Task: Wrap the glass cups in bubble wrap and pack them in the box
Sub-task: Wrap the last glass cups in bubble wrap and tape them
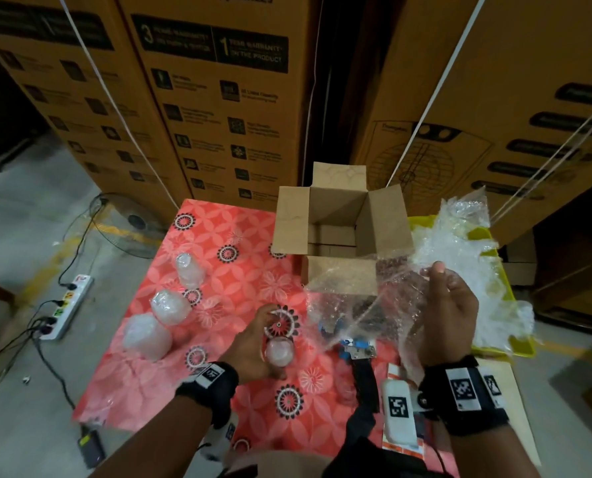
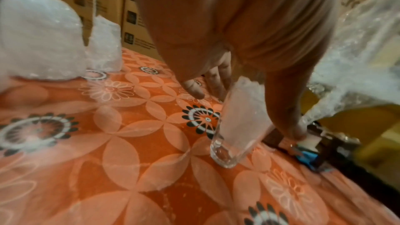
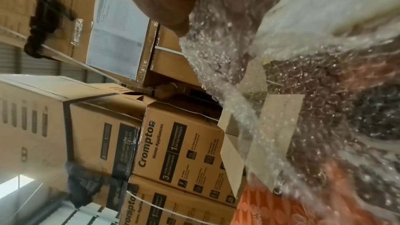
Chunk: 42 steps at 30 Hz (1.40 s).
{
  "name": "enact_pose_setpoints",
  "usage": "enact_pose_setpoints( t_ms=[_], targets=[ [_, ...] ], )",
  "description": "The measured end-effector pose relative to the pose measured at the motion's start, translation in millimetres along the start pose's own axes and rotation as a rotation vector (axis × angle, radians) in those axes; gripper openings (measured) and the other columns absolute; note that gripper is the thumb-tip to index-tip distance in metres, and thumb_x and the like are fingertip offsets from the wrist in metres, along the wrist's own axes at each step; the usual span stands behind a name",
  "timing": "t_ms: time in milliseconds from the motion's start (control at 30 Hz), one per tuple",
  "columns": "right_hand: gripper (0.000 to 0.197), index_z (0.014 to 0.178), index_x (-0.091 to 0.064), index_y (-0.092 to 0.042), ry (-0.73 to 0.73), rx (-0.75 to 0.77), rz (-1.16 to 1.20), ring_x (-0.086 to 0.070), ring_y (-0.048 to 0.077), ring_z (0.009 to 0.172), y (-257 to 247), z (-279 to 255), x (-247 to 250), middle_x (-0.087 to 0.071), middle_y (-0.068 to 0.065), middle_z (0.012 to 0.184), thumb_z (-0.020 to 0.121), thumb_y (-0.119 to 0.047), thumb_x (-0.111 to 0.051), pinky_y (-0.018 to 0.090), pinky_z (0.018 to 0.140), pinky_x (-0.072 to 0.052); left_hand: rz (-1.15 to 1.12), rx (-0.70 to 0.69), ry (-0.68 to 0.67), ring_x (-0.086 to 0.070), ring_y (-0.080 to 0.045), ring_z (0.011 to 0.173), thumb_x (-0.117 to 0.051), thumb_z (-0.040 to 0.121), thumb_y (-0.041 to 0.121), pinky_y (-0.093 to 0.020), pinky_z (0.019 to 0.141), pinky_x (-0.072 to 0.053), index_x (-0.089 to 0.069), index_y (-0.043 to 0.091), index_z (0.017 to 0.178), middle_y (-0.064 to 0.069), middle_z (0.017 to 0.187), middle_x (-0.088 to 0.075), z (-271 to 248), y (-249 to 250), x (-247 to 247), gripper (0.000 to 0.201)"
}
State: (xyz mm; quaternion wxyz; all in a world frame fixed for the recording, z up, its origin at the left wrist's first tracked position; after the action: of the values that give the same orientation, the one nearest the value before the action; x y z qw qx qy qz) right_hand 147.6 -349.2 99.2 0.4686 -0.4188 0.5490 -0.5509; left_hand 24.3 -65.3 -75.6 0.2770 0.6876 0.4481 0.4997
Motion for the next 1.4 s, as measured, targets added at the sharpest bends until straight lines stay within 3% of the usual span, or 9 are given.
enact_pose_setpoints(
  t_ms=[133, 300, 500, 600, 767, 900, 1067, 1233, 1400],
  targets=[
    [0.046, 0.086, -0.067, -0.011, -0.029, 0.002, -0.039, -0.070, 0.039, 0.085, 8.4, -1.6, 0.5, -0.072, 0.023, 0.087, 0.108, -0.050, -0.055, 0.061, 0.081, -0.058, 0.144, -0.061, -0.094, -0.048, -0.014, 0.144, -0.096, 0.065, 0.031, -0.043, 0.117, -0.047, -0.024, 0.063, 0.153, 0.012, 0.160, -0.047, 6.1, -2.6, -10.9, 0.119],
    [0.043, 0.098, -0.071, -0.005, -0.094, -0.041, -0.026, -0.073, 0.045, 0.094, 9.2, -13.5, -2.1, -0.075, 0.023, 0.096, 0.112, -0.040, -0.049, 0.063, 0.084, -0.059, 0.099, -0.126, -0.040, -0.059, -0.012, 0.129, -0.087, 0.082, 0.021, -0.043, 0.108, -0.053, -0.034, 0.068, 0.135, 0.013, 0.145, -0.056, 3.6, -10.9, -25.7, 0.088],
    [0.042, 0.112, -0.068, 0.003, -0.217, -0.163, 0.068, -0.072, 0.047, 0.103, 5.7, -16.6, -12.9, -0.073, 0.029, 0.106, 0.111, -0.035, -0.049, 0.058, 0.087, -0.062, -0.327, -0.089, 0.245, -0.068, -0.028, 0.100, -0.093, 0.080, 0.036, -0.052, 0.084, -0.062, -0.048, 0.026, 0.124, 0.000, 0.113, -0.066, -8.6, 14.9, -5.5, 0.063],
    [0.039, 0.123, -0.069, -0.002, -0.269, -0.178, 0.087, -0.073, 0.040, 0.110, -1.9, -21.6, -27.9, -0.075, 0.022, 0.114, 0.110, -0.034, -0.051, 0.049, 0.086, -0.063, -0.514, -0.179, 0.345, -0.066, -0.023, 0.093, -0.091, 0.084, 0.031, -0.035, 0.076, -0.059, -0.054, 0.021, 0.116, -0.008, 0.106, -0.062, -12.7, 59.0, 18.7, 0.050],
    [0.027, 0.117, -0.073, -0.017, -0.467, -0.082, 0.031, -0.071, 0.025, 0.116, -32.1, -43.4, -66.1, -0.077, 0.006, 0.117, 0.109, -0.035, -0.054, 0.062, 0.103, -0.054, -0.644, -0.404, 0.268, -0.067, -0.020, 0.098, -0.080, 0.091, 0.017, -0.032, 0.079, -0.057, -0.057, 0.010, 0.118, -0.008, 0.112, -0.067, -30.1, 145.9, 48.6, 0.036],
    [0.041, 0.121, -0.062, -0.006, -0.719, 0.058, -0.009, -0.063, 0.037, 0.120, -64.5, -64.3, -93.2, -0.067, 0.017, 0.122, 0.111, -0.042, -0.044, 0.068, 0.104, -0.048, -0.553, -0.520, 0.276, -0.058, -0.028, 0.098, -0.073, 0.097, 0.021, -0.034, 0.085, -0.050, -0.060, 0.021, 0.122, -0.007, 0.111, -0.062, -47.9, 182.2, 61.1, 0.028],
    [0.050, 0.146, -0.055, -0.019, -0.883, 0.037, 0.075, -0.043, 0.011, 0.149, -84.4, -71.7, -91.3, -0.053, -0.006, 0.156, 0.101, -0.028, -0.033, 0.046, 0.112, -0.038, -0.577, -0.545, 0.222, -0.061, -0.030, 0.109, -0.063, 0.104, 0.026, -0.045, 0.095, -0.054, -0.047, 0.011, 0.135, -0.022, 0.121, -0.057, -59.7, 191.2, 74.3, 0.038],
    [0.058, 0.153, -0.049, -0.022, -0.952, -0.146, 0.255, -0.050, 0.011, 0.145, -96.8, -72.1, -90.5, -0.058, -0.010, 0.152, 0.100, -0.004, -0.035, 0.055, 0.121, -0.038, -0.645, -0.551, 0.209, -0.066, -0.015, 0.111, -0.058, 0.105, 0.021, -0.030, 0.094, -0.054, -0.027, 0.017, 0.139, 0.001, 0.123, -0.065, -65.9, 193.2, 78.4, 0.047],
    [0.055, 0.155, -0.040, -0.011, -0.976, 0.212, 0.036, -0.064, 0.019, 0.130, -104.0, -78.3, -96.3, -0.067, 0.001, 0.140, 0.104, 0.005, -0.053, 0.041, 0.106, -0.055, -0.665, -0.647, 0.185, -0.066, -0.023, 0.119, -0.056, 0.108, 0.020, -0.034, 0.101, -0.054, -0.020, 0.020, 0.141, -0.020, 0.128, -0.061, -70.2, 205.7, 79.7, 0.048]
  ],
)
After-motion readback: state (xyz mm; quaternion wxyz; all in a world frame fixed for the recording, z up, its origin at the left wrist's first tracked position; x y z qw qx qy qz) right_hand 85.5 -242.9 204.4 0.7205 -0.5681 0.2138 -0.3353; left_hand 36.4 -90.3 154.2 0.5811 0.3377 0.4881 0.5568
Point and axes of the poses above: each hand's wrist, its own z-axis towards the middle knuckle, its own x-axis out of the back of the hand, y = z × x, the point moved 4 cm from there along z, towards the middle knuckle
